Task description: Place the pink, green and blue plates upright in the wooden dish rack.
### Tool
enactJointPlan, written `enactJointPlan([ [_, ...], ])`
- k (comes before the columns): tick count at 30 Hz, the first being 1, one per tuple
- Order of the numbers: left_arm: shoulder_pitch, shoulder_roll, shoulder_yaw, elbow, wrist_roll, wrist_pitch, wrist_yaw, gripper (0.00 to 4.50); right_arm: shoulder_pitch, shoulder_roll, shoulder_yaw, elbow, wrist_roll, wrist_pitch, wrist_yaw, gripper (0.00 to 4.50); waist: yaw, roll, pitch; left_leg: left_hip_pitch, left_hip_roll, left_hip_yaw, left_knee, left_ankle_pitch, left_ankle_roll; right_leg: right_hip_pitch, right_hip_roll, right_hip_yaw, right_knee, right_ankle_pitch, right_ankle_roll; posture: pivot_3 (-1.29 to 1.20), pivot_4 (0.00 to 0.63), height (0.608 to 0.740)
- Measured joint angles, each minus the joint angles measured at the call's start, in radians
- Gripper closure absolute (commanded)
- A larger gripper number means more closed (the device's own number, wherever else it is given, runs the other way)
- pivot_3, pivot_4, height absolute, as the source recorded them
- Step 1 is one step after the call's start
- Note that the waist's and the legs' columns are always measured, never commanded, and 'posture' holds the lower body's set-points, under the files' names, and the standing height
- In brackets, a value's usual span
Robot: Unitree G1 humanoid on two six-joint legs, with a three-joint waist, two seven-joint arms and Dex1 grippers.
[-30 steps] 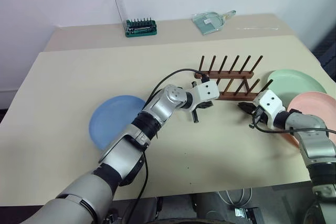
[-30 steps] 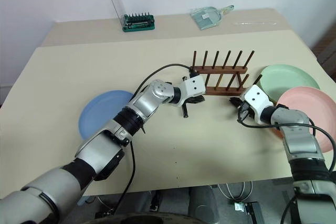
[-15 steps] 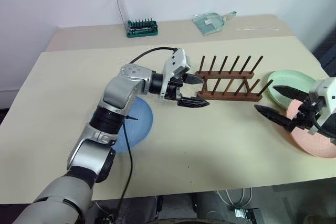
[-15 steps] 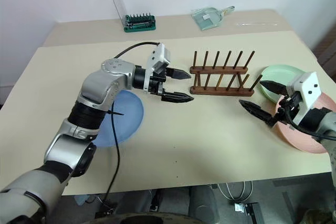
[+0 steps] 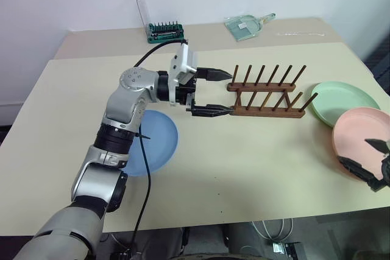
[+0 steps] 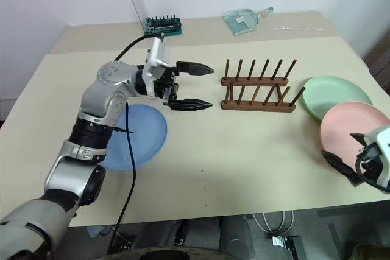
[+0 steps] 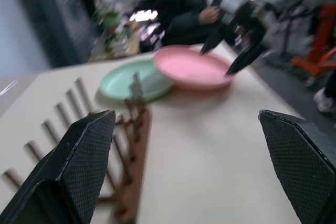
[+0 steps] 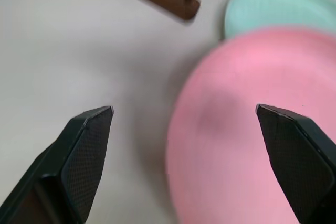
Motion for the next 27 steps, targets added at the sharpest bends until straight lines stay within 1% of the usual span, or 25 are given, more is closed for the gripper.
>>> enactJointPlan([
  [5,0.003,0.029,0.007,0.0,0.001,-0.053,-0.042,0.0,-0.017,0.006,0.042,0.034,-0.069,-0.045,-0.035,0.06,0.001,0.0,0.0,0.0,0.0,0.001,0.0,0.0,0.0,0.0,0.0,0.0,0.0,0.0,0.0,0.0,0.15,0.74],
  [12,0.009,0.033,-0.01,-0.004,0.005,-0.072,-0.034,0.0,-0.033,0.021,0.146,0.15,-0.165,-0.125,-0.075,0.06,0.002,0.0,0.0,0.0,0.0,0.0,0.0,0.0,0.0,0.0,0.0,0.0,0.0,0.0,0.0,0.0,0.15,0.74],
  [13,0.015,0.033,-0.014,-0.01,0.005,-0.072,-0.03,0.0,-0.035,0.022,0.152,0.154,-0.17,-0.131,-0.077,0.29,0.0,0.0,0.0,0.0,0.0,0.0,0.0,0.0,0.0,0.0,0.0,0.0,0.0,0.0,0.0,0.0,0.15,0.74],
  [15,0.018,0.034,-0.019,-0.017,0.005,-0.072,-0.023,0.0,-0.047,0.023,0.16,0.166,-0.178,-0.139,-0.084,0.9,-0.001,0.0,0.0,0.0,0.0,0.0,0.0,0.0,0.0,0.0,0.0,0.001,0.0,0.0,0.0,0.0,0.15,0.74],
  [17,0.022,0.039,-0.021,-0.022,0.006,-0.072,-0.021,0.0,-0.058,0.023,0.171,0.18,-0.189,-0.147,-0.09,1.87,0.0,0.0,0.0,0.0,0.0,0.0,0.0,0.0,0.0,0.0,0.0,0.001,0.0,0.0,0.0,0.0,0.15,0.74],
  [21,0.024,0.051,-0.023,-0.023,0.012,-0.072,-0.016,0.0,-0.063,0.023,0.177,0.182,-0.19,-0.149,-0.091,4.0,0.001,0.0,0.0,0.0,0.0,0.0,0.0,0.0,0.0,0.0,0.0,0.001,0.0,0.0,0.0,0.0,0.15,0.74],
  [22,0.025,0.053,-0.023,-0.023,0.013,-0.072,-0.015,0.0,-0.065,0.022,0.174,0.175,-0.189,-0.149,-0.091,4.45,0.001,0.0,0.0,0.0,0.0,0.0,0.0,0.0,0.0,0.0,0.0,0.001,0.0,0.0,0.0,0.0,0.15,0.74],
  [27,0.026,0.054,-0.024,-0.023,0.013,-0.073,-0.013,0.0,-0.069,0.004,0.139,0.136,-0.185,-0.12,-0.085,4.45,0.001,-0.001,0.0,0.001,0.0,0.0,0.0,0.0,0.0,0.001,0.001,0.0,0.0,0.0,0.0,0.0,0.15,0.74],
])
